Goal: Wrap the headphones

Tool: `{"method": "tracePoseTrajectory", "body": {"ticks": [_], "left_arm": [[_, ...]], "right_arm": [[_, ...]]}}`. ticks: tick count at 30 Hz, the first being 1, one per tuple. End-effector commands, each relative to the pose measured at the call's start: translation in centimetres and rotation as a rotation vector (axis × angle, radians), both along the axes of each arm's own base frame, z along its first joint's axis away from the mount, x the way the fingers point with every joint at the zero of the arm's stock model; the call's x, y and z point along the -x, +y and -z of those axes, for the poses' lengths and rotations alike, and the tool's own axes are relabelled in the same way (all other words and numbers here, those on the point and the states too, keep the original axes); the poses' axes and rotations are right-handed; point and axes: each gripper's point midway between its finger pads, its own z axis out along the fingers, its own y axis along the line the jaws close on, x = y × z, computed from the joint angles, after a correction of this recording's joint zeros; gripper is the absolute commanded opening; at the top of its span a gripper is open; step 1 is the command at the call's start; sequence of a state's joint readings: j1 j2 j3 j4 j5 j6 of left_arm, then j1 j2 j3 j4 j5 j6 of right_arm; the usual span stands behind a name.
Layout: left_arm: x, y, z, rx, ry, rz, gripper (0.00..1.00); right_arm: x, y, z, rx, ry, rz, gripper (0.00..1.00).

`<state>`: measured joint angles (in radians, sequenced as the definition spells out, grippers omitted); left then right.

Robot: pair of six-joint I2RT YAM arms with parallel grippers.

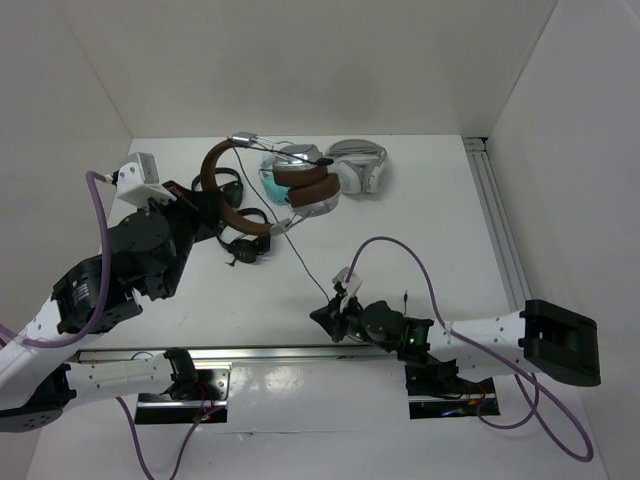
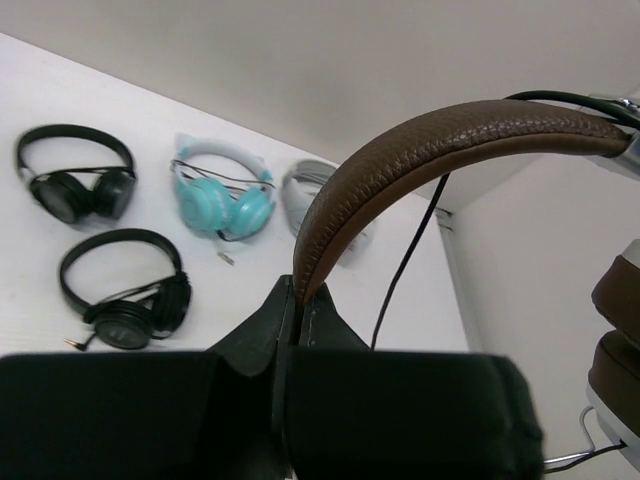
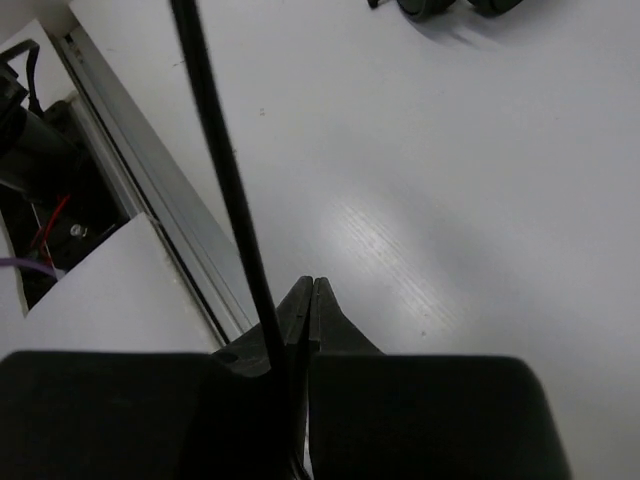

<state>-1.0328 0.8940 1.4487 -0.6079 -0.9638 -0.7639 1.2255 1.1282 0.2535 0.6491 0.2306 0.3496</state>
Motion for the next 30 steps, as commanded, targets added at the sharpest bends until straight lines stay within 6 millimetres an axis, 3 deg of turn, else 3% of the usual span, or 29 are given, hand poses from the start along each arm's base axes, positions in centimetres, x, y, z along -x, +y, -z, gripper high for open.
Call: {"method": "tracePoseTrajectory", "body": {"ticks": [1,2,4,5,6,7,8,9,10,12,13,15,16,18,30], "left_arm": [[-0.5,2.8,-2.2,0.078,-0.054,-0.164,0.0],[-0.7,2.9,-1.8,0.047,-0.046,-0.18,0.0],[-1.1,3.8,-1.3,0.015,-0.038,-0.222,0.0],[-1.4,4.0,-0.9,-0.012,-0.032,-0.229,0.0],[-1.7,4.1,-0.3,-0.025,-0.024,-0.236,0.0],[-2.0,5.0,0.3,-0.048,-0.01,-0.274,0.0],[-2.1,5.3,1.1,-0.07,0.012,-0.281,0.0],[-2.4,5.3,2.2,-0.086,0.029,-0.29,0.0],[-2.6,6.3,2.8,-0.1,0.04,-0.325,0.0],[-2.8,6.9,4.5,-0.134,0.069,-0.343,0.0],[-3.1,7.4,4.9,-0.141,0.079,-0.362,0.0],[-3.2,7.7,5.9,-0.142,0.11,-0.362,0.0],[-3.2,7.7,7.2,-0.165,0.138,-0.363,0.0],[-3.4,7.6,8.6,-0.189,0.165,-0.358,0.0],[-3.3,6.5,12.7,-0.319,0.298,-0.278,0.0]], "right_arm": [[-0.3,0.1,-2.6,-0.009,-0.048,0.139,0.0],[1.2,0.3,-2.2,0.037,-0.053,0.115,0.0],[1.5,0.3,-3.8,0.04,-0.073,0.177,0.0],[3.1,0.5,-3.1,0.092,-0.078,0.15,0.0],[3.7,1.1,-4.5,0.083,-0.083,0.162,0.0],[3.6,0.7,-4.8,0.104,-0.107,0.217,0.0],[4.2,0.5,-3.7,0.181,-0.124,0.227,0.0],[5.7,0.8,-3.8,0.199,-0.142,0.207,0.0],[5.9,1.1,-5.5,0.184,-0.162,0.256,0.0],[7.5,1.2,-5.0,0.242,-0.199,0.248,0.0],[7.8,1.7,-6.4,0.225,-0.208,0.271,0.0],[8.6,1.7,-6.3,0.263,-0.231,0.272,0.0],[8.6,1.8,-7.6,0.245,-0.243,0.295,0.0],[8.9,1.6,-8.0,0.259,-0.261,0.306,0.0],[9.7,1.8,-13.4,0.262,-0.337,0.306,0.0]]}}
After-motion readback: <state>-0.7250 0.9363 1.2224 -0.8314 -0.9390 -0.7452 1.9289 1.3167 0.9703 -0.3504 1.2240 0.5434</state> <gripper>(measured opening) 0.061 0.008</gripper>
